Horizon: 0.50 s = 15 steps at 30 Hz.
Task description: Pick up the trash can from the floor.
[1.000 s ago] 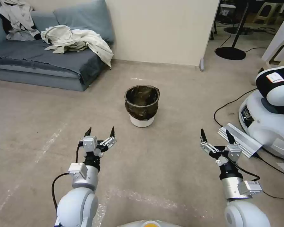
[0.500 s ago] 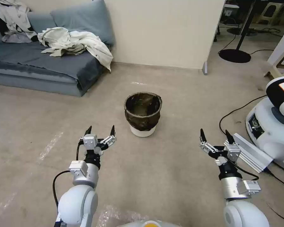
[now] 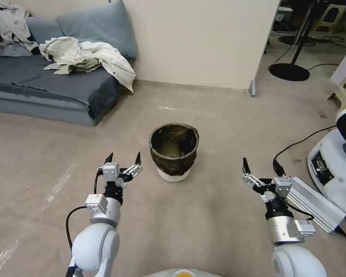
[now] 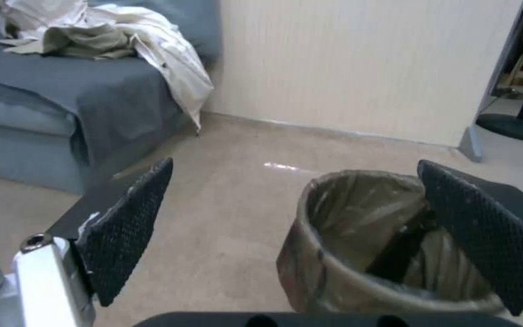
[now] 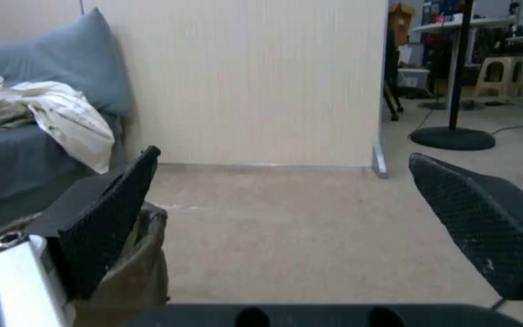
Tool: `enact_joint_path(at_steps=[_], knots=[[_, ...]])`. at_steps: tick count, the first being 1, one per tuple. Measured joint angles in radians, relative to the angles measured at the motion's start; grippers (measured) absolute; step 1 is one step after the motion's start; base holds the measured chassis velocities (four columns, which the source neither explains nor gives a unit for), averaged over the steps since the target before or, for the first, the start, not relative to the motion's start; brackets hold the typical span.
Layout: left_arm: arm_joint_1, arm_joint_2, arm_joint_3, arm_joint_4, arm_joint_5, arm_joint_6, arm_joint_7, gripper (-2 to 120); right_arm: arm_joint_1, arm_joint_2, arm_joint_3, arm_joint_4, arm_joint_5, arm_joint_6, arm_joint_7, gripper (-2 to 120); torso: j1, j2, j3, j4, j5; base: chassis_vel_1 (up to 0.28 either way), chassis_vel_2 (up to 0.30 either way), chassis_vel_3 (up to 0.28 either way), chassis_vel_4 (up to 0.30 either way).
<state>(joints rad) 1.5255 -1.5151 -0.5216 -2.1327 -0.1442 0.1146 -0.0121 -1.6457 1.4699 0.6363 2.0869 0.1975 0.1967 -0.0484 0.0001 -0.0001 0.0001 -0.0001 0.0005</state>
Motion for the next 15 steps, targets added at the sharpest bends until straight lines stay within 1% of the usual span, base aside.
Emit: enact_joint_path(at_steps=[3, 5, 6, 12, 13, 15], knots=[[0.000, 0.000, 0.000, 0.001, 0.000, 0.000, 0.000, 100, 0.000, 0.000, 0.000, 0.000, 0.000, 0.000, 0.000, 100, 0.000, 0.000, 0.000, 0.0003, -0.0008, -0.178, 0.169, 0.182, -0.158], [-0.001, 0.000, 0.001, 0.002, -0.001, 0.000, 0.000, 100, 0.000, 0.000, 0.000, 0.000, -0.001, 0.000, 0.000, 100, 0.000, 0.000, 0.000, 0.0002, -0.0003, -0.172, 0.149, 0.182, -0.151], [-0.001, 0.000, 0.001, 0.002, -0.001, 0.000, 0.000, 100, 0.000, 0.000, 0.000, 0.000, -0.001, 0.000, 0.000, 100, 0.000, 0.000, 0.000, 0.0000, -0.0008, -0.165, 0.159, 0.175, -0.142], [-0.002, 0.000, 0.002, 0.003, -0.001, -0.002, 0.001, 100, 0.000, -0.001, 0.000, 0.000, -0.001, 0.000, 0.001, 100, 0.000, 0.000, 0.000, -0.0001, -0.0006, -0.159, 0.153, 0.174, -0.155], [-0.002, 0.000, 0.002, 0.003, -0.001, -0.003, 0.001, 100, 0.000, -0.001, -0.001, 0.000, 0.000, 0.001, 0.001, 100, 0.000, 0.000, 0.000, 0.0001, -0.0003, -0.152, 0.169, 0.161, -0.165], [-0.002, 0.000, 0.002, 0.005, -0.001, -0.004, 0.001, 100, 0.003, -0.001, -0.002, -0.002, 0.000, 0.005, 0.000, 100, 0.000, 0.000, 0.000, 0.0003, -0.0007, -0.149, 0.144, 0.155, -0.152]])
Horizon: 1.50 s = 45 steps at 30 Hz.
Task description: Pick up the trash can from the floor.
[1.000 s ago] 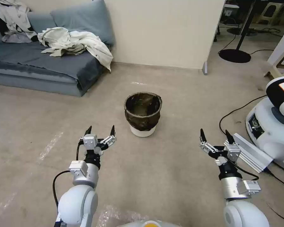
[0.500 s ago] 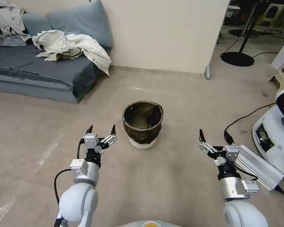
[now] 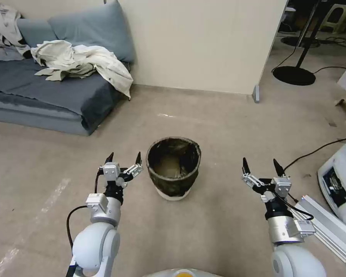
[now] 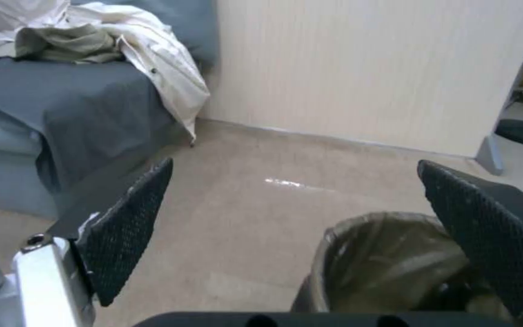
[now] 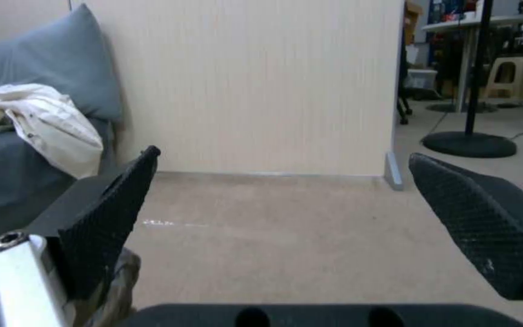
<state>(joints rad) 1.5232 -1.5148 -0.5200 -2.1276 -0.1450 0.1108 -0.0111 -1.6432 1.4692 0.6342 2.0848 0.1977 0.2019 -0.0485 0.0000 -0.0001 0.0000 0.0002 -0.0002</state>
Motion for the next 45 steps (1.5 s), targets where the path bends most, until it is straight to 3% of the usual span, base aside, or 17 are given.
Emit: enact_joint_path(at_steps=[10, 15, 23, 26, 31, 36, 45], knots=[[-0.001, 0.011, 0.006, 0.002, -0.018, 0.000, -0.002, 100, 0.000, 0.009, -0.007, -0.015, -0.008, 0.035, -0.021, 100, 0.000, 0.000, 0.000, -0.0002, 0.0002, -0.048, 0.059, 0.056, -0.046], [-0.018, 0.030, 0.013, -0.002, -0.053, 0.040, -0.007, 100, -0.002, 0.017, -0.012, -0.019, -0.013, 0.035, -0.020, 100, 0.000, 0.000, 0.000, -0.0003, 0.0001, 0.000, 0.000, 0.000, 0.000], [-0.075, 0.054, 0.033, -0.027, -0.161, 0.173, -0.028, 100, 0.008, 0.018, -0.012, -0.022, -0.013, 0.028, -0.019, 100, 0.000, 0.000, 0.000, -0.0003, 0.0002, 0.000, 0.000, 0.000, 0.000], [-0.112, 0.067, 0.051, -0.040, -0.226, 0.276, -0.030, 100, 0.017, 0.017, -0.016, -0.029, -0.013, 0.027, -0.019, 100, 0.000, 0.000, 0.000, -0.0003, 0.0002, 0.000, 0.000, 0.000, 0.000], [-0.146, 0.082, 0.072, -0.036, -0.268, 0.372, -0.014, 100, 0.030, 0.016, -0.023, -0.039, -0.014, 0.023, -0.019, 100, 0.000, 0.000, 0.000, -0.0002, 0.0002, 0.000, 0.000, 0.000, 0.000], [-0.186, 0.104, 0.089, 0.004, -0.277, 0.435, -0.005, 100, 0.041, 0.014, -0.025, -0.048, -0.015, 0.018, -0.019, 100, 0.000, 0.000, 0.000, -0.0002, 0.0002, 0.000, 0.000, 0.000, 0.000], [-0.252, 0.139, 0.118, 0.100, -0.260, 0.479, -0.026, 100, 0.045, 0.012, -0.027, -0.055, -0.017, 0.015, -0.021, 100, 0.000, 0.000, 0.000, -0.0002, 0.0001, 0.000, 0.000, 0.000, 0.000]])
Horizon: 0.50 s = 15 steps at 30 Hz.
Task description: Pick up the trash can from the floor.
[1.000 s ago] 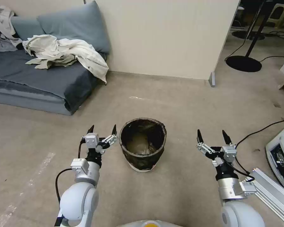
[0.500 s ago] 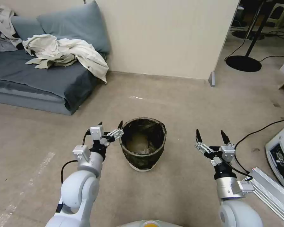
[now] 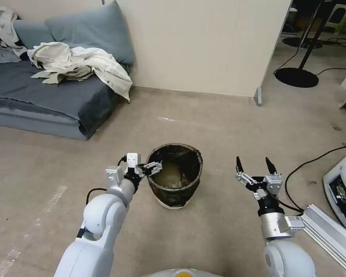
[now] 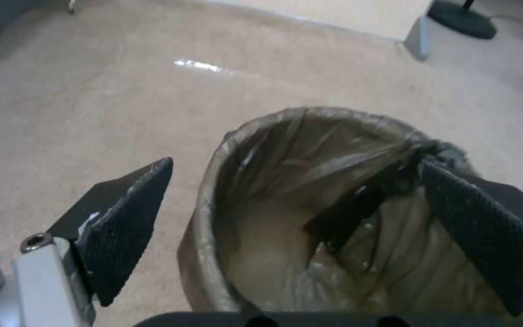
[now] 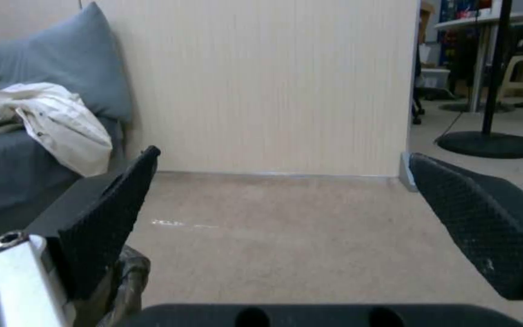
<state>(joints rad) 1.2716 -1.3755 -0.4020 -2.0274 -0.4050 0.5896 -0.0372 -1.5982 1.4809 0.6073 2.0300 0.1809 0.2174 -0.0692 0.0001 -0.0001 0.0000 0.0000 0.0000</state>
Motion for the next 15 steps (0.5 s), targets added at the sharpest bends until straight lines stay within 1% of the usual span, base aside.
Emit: enact_joint_path(at_steps=[7, 9, 10, 14, 15], knots=[[-0.043, 0.003, 0.015, 0.050, 0.008, 0.009, -0.022, 100, 0.003, 0.000, 0.000, -0.002, -0.001, 0.000, -0.002, 100, 0.000, 0.000, 0.000, 0.0000, 0.0000, 0.000, 0.000, 0.000, 0.000], [-0.070, 0.005, 0.029, 0.086, 0.014, 0.016, -0.031, 100, 0.006, 0.000, 0.000, -0.005, -0.002, -0.001, -0.002, 100, 0.000, 0.000, 0.000, 0.0000, 0.0000, 0.000, 0.000, 0.000, 0.000], [-0.070, 0.005, 0.029, 0.086, 0.014, 0.016, -0.031, 100, 0.006, 0.000, 0.000, -0.005, -0.002, -0.001, -0.002, 100, 0.000, 0.000, 0.000, 0.0000, 0.0000, 0.000, 0.000, 0.000, 0.000], [-0.111, -0.001, 0.050, 0.143, 0.025, 0.024, -0.043, 100, 0.011, 0.000, 0.000, -0.012, -0.002, -0.002, -0.002, 100, 0.000, 0.000, 0.000, 0.0000, 0.0000, 0.000, 0.000, 0.000, 0.000], [-0.111, -0.001, 0.050, 0.143, 0.025, 0.024, -0.043, 100, 0.011, 0.000, 0.000, -0.012, -0.002, -0.002, -0.002, 100, 0.000, 0.000, 0.000, 0.0000, 0.0000, 0.000, 0.000, 0.000, 0.000]])
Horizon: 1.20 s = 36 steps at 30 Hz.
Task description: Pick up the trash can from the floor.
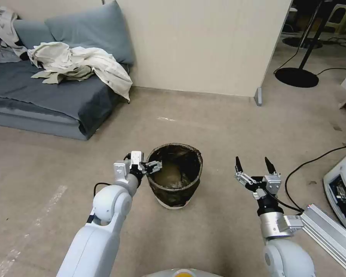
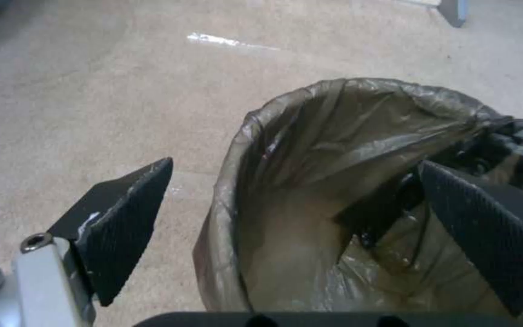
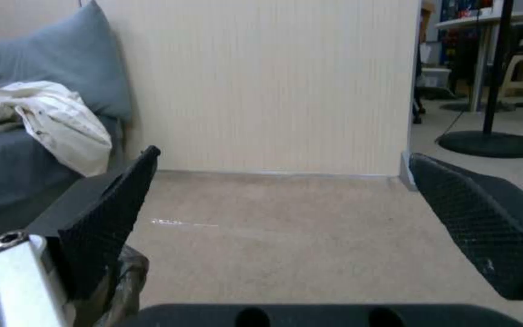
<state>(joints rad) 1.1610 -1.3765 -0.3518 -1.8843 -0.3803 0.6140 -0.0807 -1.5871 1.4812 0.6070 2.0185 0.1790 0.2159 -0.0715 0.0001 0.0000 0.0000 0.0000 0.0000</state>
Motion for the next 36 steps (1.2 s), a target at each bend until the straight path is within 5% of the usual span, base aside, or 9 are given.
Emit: enact_joint_path(at_steps=[12, 36], knots=[[-0.073, -0.022, 0.039, 0.124, 0.035, 0.027, -0.024, 100, 0.006, 0.000, 0.003, -0.010, 0.000, 0.000, -0.001, 100, 0.000, 0.000, 0.000, 0.0000, 0.0001, 0.000, 0.000, 0.000, 0.000], [-0.126, -0.020, 0.052, 0.230, 0.069, 0.079, -0.045, 98, 0.015, -0.001, 0.002, -0.024, 0.000, 0.003, -0.004, 100, 0.000, 0.000, 0.000, 0.0002, 0.0003, 0.000, 0.000, 0.000, 0.000]])
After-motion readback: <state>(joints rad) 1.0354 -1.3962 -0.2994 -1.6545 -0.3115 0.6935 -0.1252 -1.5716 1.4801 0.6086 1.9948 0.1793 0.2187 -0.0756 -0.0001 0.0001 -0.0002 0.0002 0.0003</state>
